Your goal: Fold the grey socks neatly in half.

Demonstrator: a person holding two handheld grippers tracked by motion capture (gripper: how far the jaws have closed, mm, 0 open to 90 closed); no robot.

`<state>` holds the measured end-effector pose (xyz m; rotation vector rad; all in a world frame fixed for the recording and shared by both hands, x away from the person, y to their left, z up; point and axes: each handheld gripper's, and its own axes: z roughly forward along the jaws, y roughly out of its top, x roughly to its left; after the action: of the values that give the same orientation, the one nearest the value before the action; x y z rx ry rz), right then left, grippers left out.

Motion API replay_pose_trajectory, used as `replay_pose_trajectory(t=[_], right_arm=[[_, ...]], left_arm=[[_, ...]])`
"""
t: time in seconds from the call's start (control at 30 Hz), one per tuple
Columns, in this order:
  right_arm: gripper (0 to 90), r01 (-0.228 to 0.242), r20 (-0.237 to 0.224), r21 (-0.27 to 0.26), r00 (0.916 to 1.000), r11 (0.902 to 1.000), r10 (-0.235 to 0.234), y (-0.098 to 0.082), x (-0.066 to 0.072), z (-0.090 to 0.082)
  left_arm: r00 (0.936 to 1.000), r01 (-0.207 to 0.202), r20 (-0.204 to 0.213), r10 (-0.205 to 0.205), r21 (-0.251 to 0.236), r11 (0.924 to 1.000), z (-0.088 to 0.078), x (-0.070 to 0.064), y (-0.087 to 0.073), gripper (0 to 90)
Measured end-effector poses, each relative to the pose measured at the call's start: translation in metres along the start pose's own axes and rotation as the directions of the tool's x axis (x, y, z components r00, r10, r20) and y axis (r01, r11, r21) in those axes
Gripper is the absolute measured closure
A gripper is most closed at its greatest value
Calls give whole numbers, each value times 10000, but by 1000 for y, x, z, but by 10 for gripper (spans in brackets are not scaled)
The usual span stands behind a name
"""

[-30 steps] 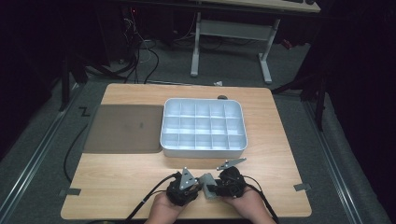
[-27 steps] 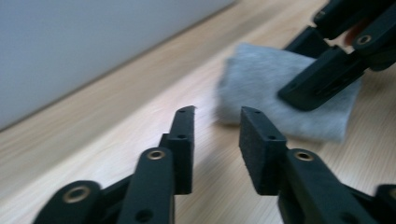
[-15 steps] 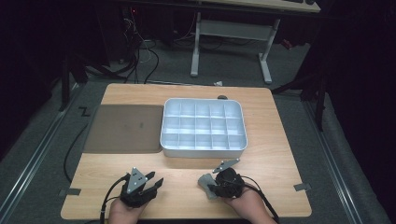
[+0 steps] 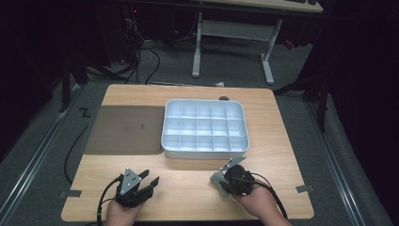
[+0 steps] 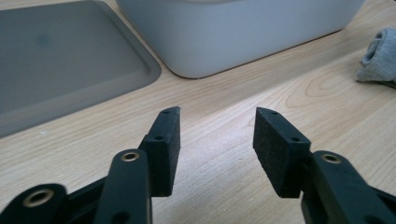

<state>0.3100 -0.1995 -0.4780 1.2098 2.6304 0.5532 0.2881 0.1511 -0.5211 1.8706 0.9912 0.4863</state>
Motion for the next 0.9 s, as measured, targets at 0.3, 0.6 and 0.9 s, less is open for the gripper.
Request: replay_pose_trajectory(t=[0.3,0.6,0.9], right_arm=[[743,-161,-106,-132,9998,9998,159,-1,-10,-10],[744,-351,286,-168,9990,9992,356,-5,-25,-24],[744,-619,442,-626,9969,9961,648,-9,-37,-42]], left_arm=[[9990,288,355,-288,-6,9996,0,4,-1,473],[9994,241,246,-241,4,9997,1,5,-3,468],[9991,260,344,-257,-66,9996,3,6,-4,457]])
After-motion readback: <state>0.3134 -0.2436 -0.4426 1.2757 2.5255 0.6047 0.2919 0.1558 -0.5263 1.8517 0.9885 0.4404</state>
